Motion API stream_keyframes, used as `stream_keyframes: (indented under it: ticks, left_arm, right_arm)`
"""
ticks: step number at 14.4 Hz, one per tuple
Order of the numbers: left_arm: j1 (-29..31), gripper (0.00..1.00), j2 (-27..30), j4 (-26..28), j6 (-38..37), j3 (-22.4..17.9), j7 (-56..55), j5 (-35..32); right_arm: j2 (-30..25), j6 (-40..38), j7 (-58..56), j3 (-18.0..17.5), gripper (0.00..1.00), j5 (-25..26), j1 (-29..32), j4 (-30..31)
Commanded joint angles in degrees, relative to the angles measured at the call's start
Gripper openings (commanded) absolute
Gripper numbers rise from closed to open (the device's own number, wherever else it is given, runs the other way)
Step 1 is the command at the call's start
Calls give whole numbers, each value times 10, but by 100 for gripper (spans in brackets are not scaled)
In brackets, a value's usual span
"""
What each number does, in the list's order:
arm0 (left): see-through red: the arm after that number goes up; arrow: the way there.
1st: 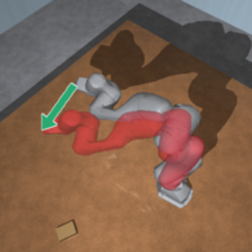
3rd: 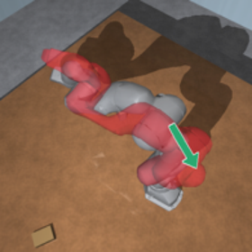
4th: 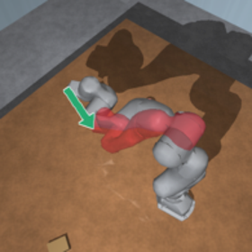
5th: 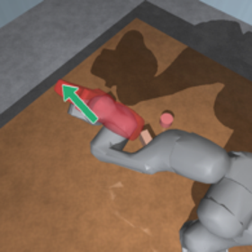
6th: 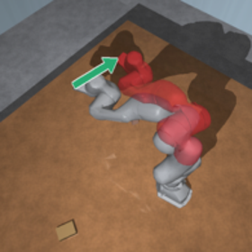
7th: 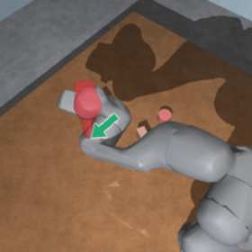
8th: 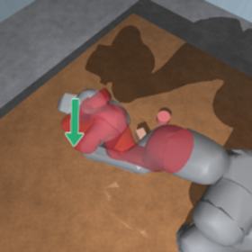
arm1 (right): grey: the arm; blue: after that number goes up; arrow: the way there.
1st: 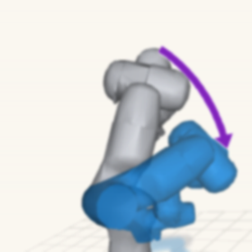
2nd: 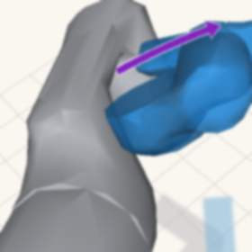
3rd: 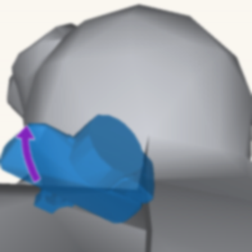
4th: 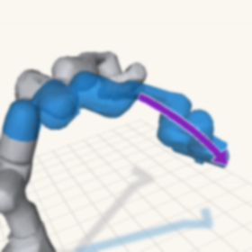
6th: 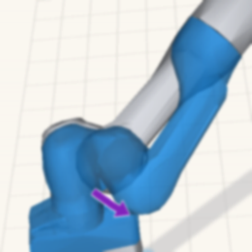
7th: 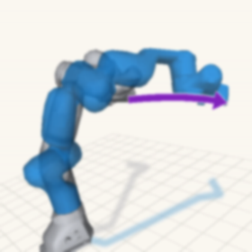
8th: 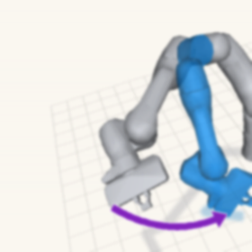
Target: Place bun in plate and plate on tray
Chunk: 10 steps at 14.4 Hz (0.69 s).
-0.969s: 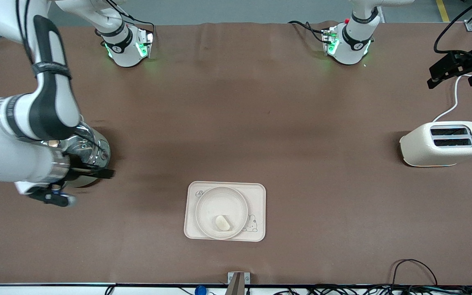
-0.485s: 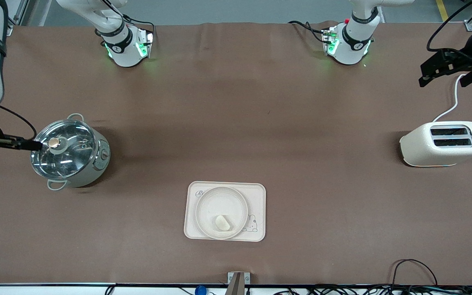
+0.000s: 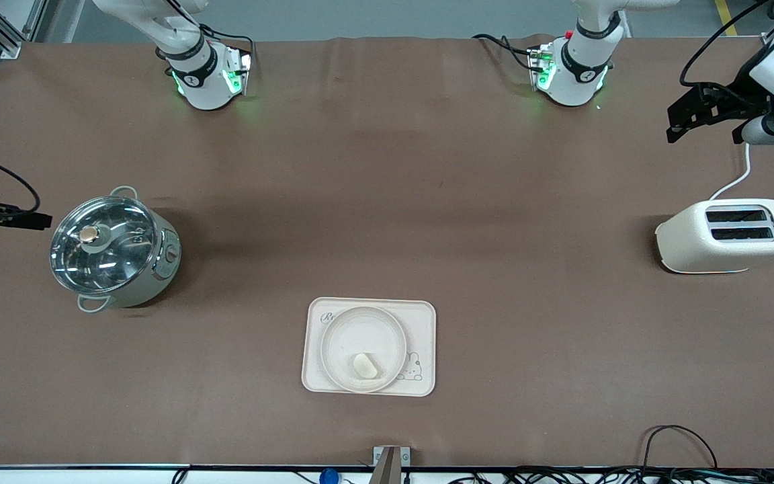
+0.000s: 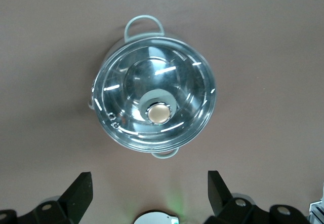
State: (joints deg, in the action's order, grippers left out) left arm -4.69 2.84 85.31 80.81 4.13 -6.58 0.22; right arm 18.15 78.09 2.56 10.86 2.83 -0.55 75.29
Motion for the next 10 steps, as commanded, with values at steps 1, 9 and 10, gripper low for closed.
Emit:
stream_keyframes:
  ticks: [1,9,10]
  left_arm:
    - [4,100,18,19,14,2,8,0]
    - [4,100,15,4,10,2,6,-3]
    - [4,100,15,5,10,2,6,-3]
  right_arm:
    - [-60,0,-1,-16,100,-4,8,4]
    - [-169,-57,-28,-17,100,-20,4,19]
    - [-169,-77,-27,-19,100,-21,4,20]
